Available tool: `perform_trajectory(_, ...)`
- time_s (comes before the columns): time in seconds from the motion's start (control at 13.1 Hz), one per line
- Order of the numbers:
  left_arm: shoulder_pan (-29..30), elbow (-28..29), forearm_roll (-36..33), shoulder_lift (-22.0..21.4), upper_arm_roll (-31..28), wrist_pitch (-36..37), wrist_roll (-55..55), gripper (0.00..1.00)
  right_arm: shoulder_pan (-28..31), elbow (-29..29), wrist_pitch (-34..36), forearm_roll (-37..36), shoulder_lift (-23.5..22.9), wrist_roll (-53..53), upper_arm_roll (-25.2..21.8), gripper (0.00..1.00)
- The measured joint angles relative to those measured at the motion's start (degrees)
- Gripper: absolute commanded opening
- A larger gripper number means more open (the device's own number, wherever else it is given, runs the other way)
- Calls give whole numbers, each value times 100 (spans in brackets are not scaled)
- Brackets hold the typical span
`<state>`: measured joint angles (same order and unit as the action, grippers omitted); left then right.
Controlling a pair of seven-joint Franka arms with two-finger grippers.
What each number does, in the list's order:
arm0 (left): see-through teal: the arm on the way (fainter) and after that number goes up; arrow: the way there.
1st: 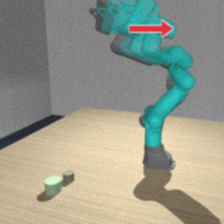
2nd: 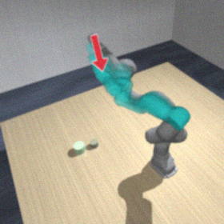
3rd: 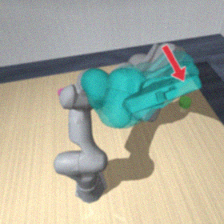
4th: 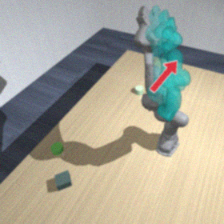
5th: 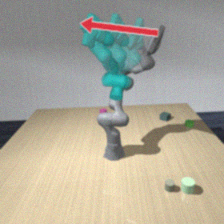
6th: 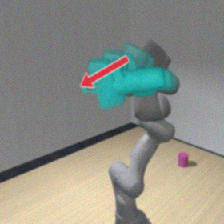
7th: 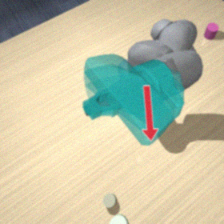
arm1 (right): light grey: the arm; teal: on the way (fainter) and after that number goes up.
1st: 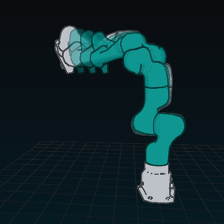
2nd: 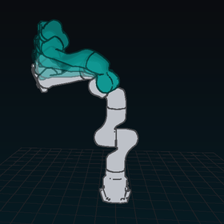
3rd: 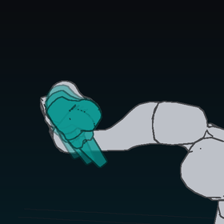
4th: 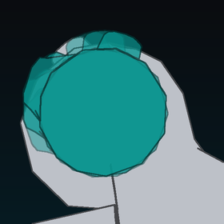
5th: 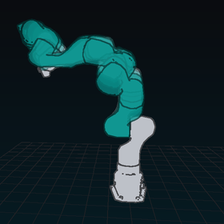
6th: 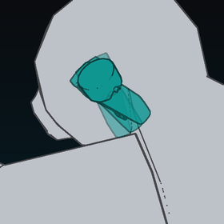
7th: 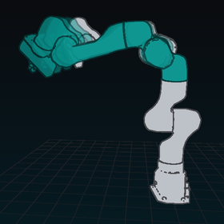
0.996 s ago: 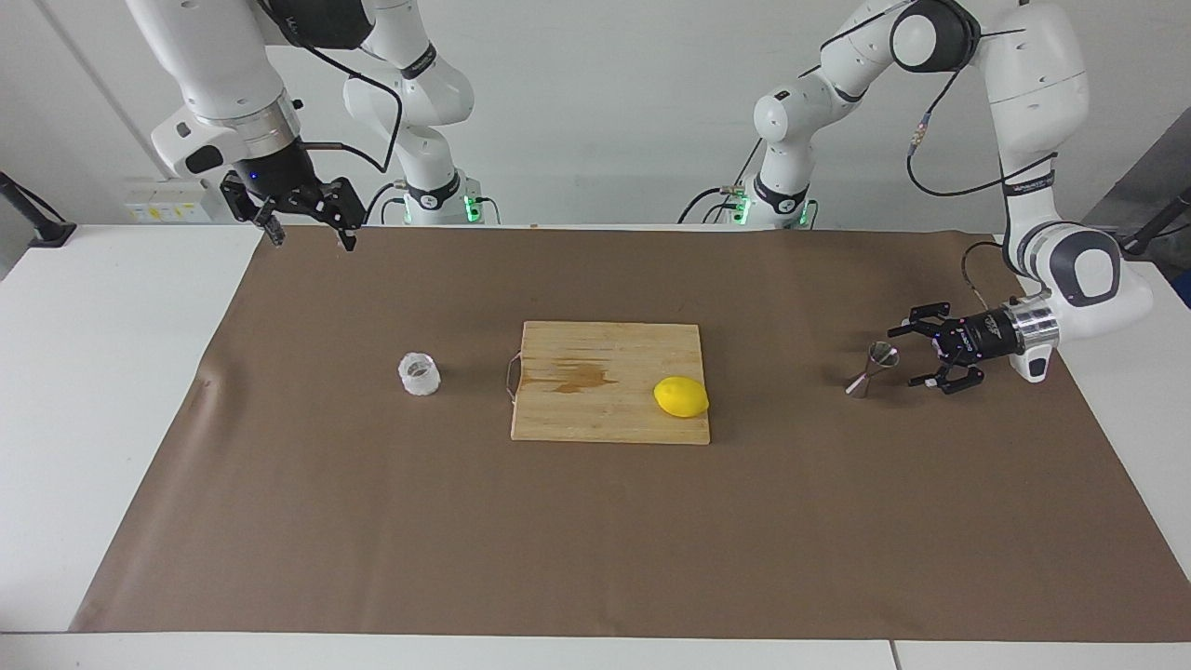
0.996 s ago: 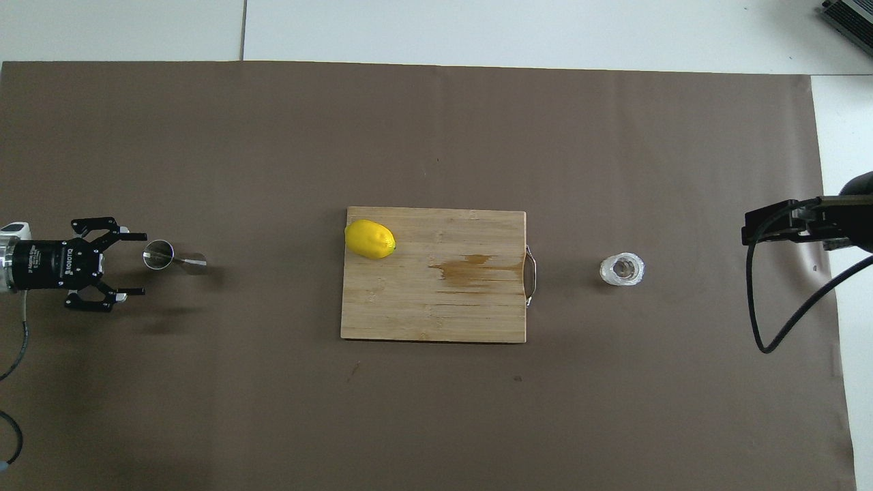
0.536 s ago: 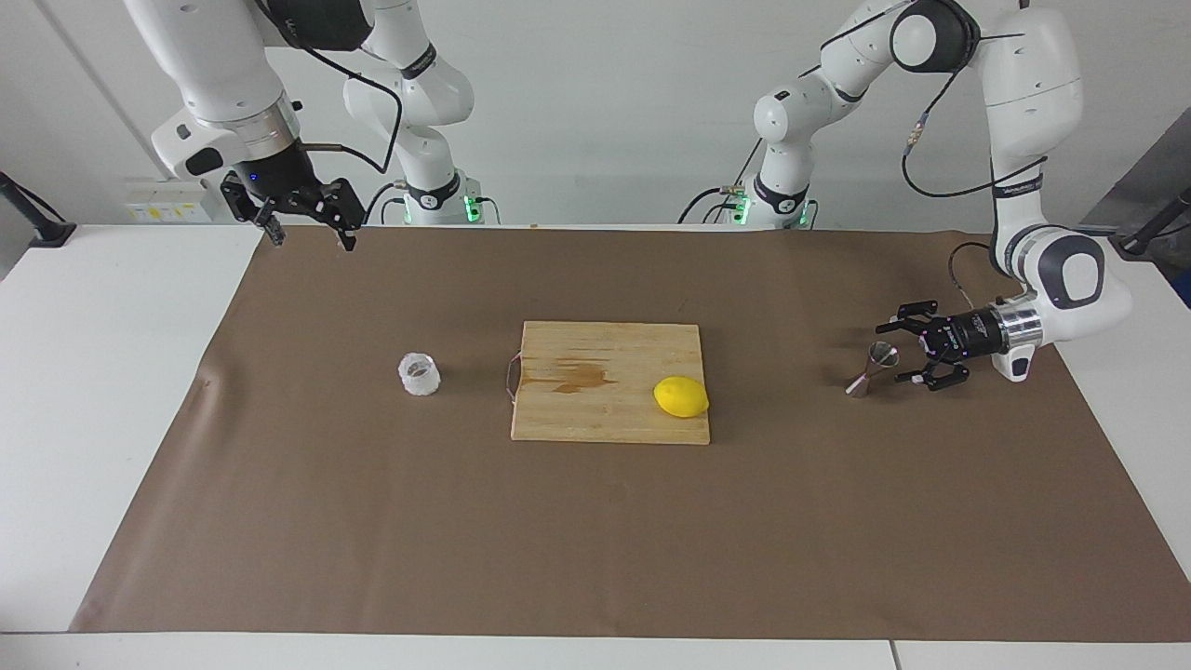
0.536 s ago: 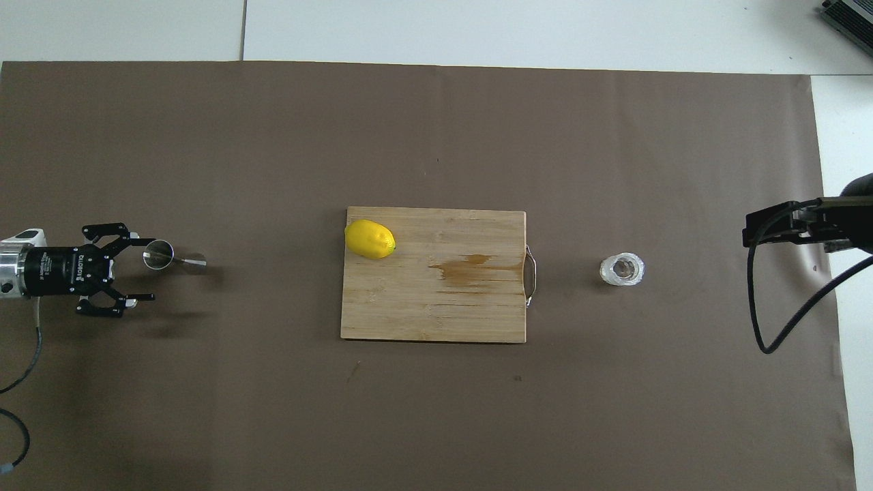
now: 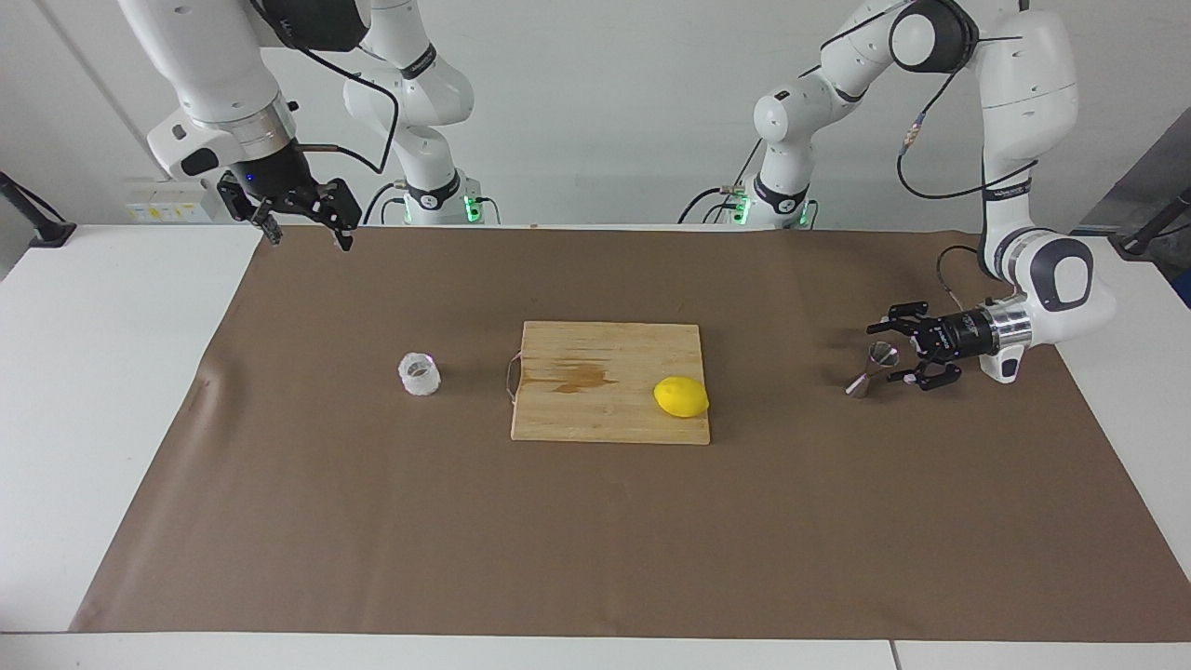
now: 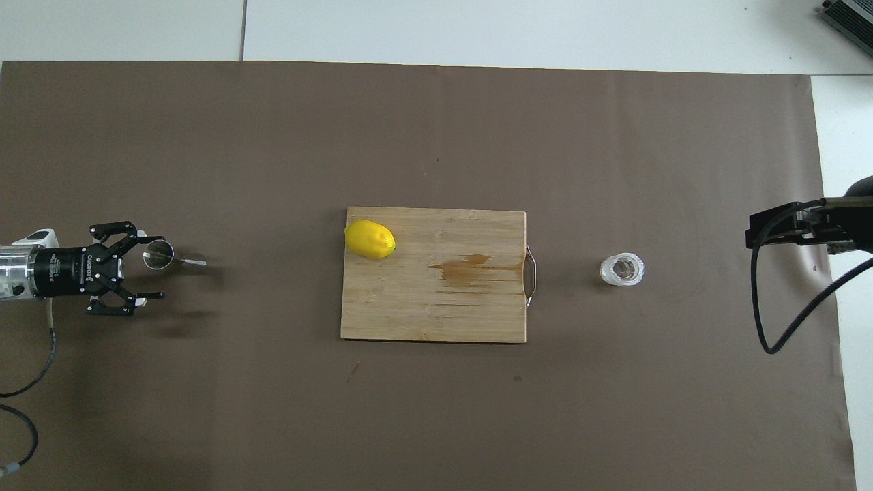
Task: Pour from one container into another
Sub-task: 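Close the left gripper around the small metal cup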
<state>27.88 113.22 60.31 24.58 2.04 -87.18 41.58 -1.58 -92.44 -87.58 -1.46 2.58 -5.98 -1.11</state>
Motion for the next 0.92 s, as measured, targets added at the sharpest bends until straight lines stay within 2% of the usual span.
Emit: perform_trajectory(0.92, -36, 46, 229, 2, 22, 35, -196, 100, 0, 0, 0, 0, 0, 0, 0, 100)
